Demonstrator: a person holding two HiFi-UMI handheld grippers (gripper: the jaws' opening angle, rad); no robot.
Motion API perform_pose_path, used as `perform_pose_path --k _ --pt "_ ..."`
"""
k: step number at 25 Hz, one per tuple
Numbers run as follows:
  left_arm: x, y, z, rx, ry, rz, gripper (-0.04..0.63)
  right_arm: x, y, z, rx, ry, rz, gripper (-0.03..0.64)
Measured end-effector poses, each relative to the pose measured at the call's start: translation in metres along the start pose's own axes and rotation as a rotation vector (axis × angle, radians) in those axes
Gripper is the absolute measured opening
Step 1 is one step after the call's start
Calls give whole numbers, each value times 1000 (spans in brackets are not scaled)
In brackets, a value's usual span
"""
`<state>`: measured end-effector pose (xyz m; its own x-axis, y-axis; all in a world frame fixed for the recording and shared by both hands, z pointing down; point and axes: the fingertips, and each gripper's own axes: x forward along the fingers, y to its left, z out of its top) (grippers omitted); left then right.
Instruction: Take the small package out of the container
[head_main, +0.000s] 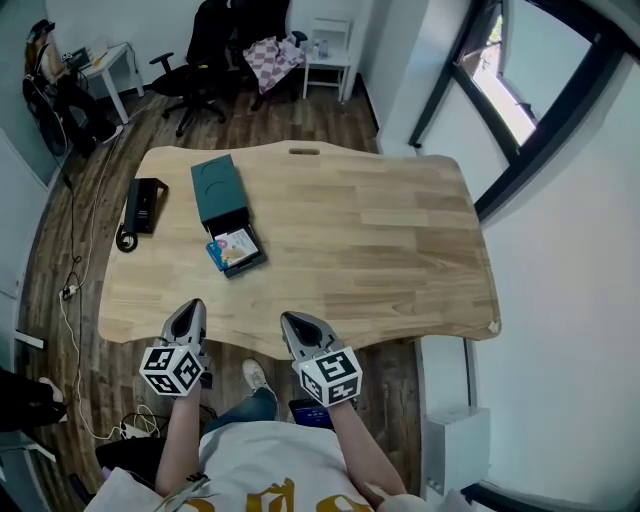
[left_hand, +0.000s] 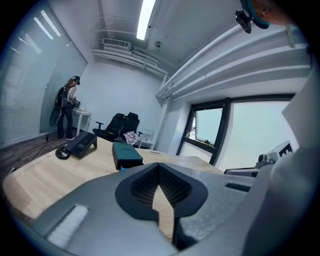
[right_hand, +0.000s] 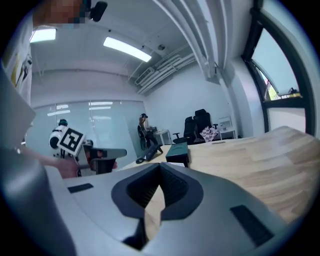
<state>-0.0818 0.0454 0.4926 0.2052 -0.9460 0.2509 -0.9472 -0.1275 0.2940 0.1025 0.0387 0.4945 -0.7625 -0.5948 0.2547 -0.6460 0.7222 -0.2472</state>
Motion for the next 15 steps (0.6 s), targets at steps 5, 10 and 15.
perform_pose_path --k 5,10,15 --pt "59 31 25 12 3 -54 3 58 -26 9 -72 76 -88 5" --pt "100 81 37 -16 26 -64 3 106 -34 31 -79 38 -142 5" --pt "121 105 40 -37 43 -93 3 126 -47 49 -85 -30 -219 5"
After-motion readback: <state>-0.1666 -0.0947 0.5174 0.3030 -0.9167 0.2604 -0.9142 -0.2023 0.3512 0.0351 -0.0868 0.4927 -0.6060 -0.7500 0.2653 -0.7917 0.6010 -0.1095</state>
